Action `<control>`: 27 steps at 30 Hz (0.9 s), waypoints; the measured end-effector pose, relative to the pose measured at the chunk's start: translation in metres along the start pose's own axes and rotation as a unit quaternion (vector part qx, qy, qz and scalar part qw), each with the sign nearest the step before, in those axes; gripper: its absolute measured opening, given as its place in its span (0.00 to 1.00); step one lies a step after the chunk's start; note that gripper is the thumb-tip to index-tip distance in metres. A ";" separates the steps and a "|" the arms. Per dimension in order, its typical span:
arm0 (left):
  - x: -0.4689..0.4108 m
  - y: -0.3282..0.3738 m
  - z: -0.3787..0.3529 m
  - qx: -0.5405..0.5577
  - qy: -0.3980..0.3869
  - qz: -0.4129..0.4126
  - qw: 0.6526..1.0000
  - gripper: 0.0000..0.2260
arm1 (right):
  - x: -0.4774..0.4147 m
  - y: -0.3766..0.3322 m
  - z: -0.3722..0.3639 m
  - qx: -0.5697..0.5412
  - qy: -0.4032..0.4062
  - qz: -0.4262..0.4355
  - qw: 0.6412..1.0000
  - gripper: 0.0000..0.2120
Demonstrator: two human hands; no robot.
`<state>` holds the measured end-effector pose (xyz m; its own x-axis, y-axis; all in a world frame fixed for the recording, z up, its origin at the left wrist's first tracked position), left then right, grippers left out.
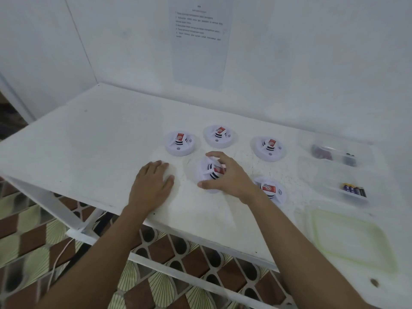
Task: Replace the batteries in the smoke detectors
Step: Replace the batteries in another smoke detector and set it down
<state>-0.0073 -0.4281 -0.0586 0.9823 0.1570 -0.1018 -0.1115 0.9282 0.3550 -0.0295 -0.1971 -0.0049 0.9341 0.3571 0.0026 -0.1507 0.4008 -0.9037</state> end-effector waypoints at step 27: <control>0.059 0.103 0.061 0.522 -0.088 0.027 0.848 0.17 | 0.050 -0.039 0.019 -0.090 -0.089 0.095 0.987 0.51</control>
<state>0.0482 -0.3442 0.0288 0.9975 0.0515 0.0480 -0.0532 0.1035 0.9932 0.0173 -0.1790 0.0384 0.8203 0.5608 -0.1124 -0.2420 0.1623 -0.9566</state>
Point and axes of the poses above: each hand's wrist, its own x-axis away from the middle knuckle, its own z-axis out of the back of the hand, y = z × x, the point moved 5 cm from there along -x, towards the middle knuckle, and after that the axes turned 6 degrees about z, right-handed, at the moved point
